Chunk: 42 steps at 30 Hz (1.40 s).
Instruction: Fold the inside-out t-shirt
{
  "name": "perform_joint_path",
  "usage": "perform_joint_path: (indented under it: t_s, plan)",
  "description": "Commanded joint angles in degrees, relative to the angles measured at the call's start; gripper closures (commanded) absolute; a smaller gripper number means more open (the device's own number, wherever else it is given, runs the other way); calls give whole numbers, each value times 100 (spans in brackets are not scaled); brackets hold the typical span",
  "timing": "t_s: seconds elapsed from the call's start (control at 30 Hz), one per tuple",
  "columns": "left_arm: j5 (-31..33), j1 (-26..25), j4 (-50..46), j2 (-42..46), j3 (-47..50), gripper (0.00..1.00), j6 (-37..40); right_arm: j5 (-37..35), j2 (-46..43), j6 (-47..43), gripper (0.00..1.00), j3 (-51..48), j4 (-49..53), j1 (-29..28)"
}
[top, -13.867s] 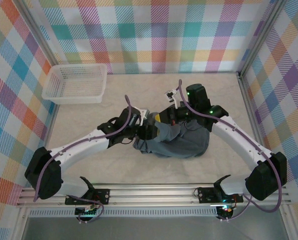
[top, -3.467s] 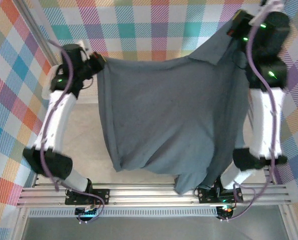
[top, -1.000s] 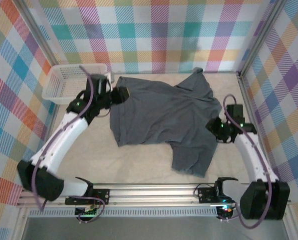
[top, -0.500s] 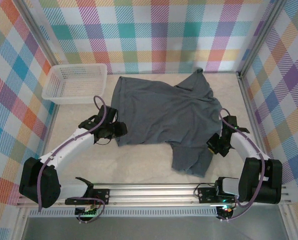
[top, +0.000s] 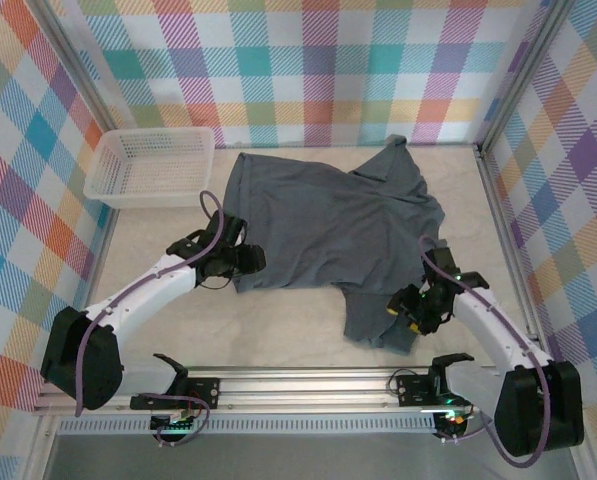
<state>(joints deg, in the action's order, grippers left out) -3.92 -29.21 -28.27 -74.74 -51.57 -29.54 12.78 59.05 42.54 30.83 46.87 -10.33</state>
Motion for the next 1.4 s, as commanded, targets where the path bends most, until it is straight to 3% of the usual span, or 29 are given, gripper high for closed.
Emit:
perform_joint_path:
  t_s: [0.0, 0.07, 0.13, 0.17, 0.3, 0.43, 0.53, 0.57, 0.6, 0.63, 0.67, 0.73, 0.83, 0.93, 1.07, 1.17, 1.27, 1.37]
  plan:
    - [-51, -102, 59, -43, -73, 52, -15, 475, 337, 388, 44, -150, -207, -256]
    - [-35, -110, 8, -108, -140, 52, 22, 573, 634, 476, 59, -89, -473, -408]
    - [30, -111, -76, -125, -178, 52, 34, 584, 811, 517, 92, 203, -544, -609]
    - [64, -116, -113, -108, -178, 52, 36, 517, 819, 527, 100, 380, -488, -731]
    - [168, -118, -157, 19, -71, 52, 25, 457, 1190, 883, 100, 1183, -575, -1395]
    - [173, -120, -67, -16, -26, 52, -14, 392, 2622, 1097, 100, 2390, -1035, -2058]
    - [149, -120, 28, -128, -60, 51, -45, 340, 3757, 1031, 100, 3393, -1277, -2099]
    - [134, -119, 40, -157, -74, 51, -44, 274, 3979, 917, 89, 3663, -1181, -2061]
    - [104, -118, 39, -195, -97, 52, -37, 204, 4141, 804, 69, 3984, -879, -1995]
    - [92, -115, 15, -219, -134, 51, -30, 93, 4132, 672, 59, 4156, -623, -1928]
    - [93, -120, -32, -219, -155, 52, -12, -62, 4000, 558, 57, 4158, -486, -1876]
    - [141, -120, -73, -160, -143, 51, 24, -429, 3460, 408, 57, 3817, -279, -1764]
    - [140, -117, -37, -61, -56, 51, 70, -579, 2429, 581, 70, 2671, -177, -1570]
    - [78, -115, -3, -77, -22, 51, 113, -358, 1542, 1050, 74, 1709, -130, -1707]
    - [50, -120, 22, -144, -7, 51, 85, 188, 739, 2337, 62, 848, -979, -2085]
    - [4, -120, 75, -187, 7, 51, 57, 7, 571, 3216, 59, 347, -2441, -2526]
    - [23, -120, 34, -207, -6, 51, 45, -311, 880, 2916, 49, 302, -3037, -2761]
    - [23, -120, 76, -186, 37, 51, 32, -710, 901, 2650, 45, -241, -3831, -2790]
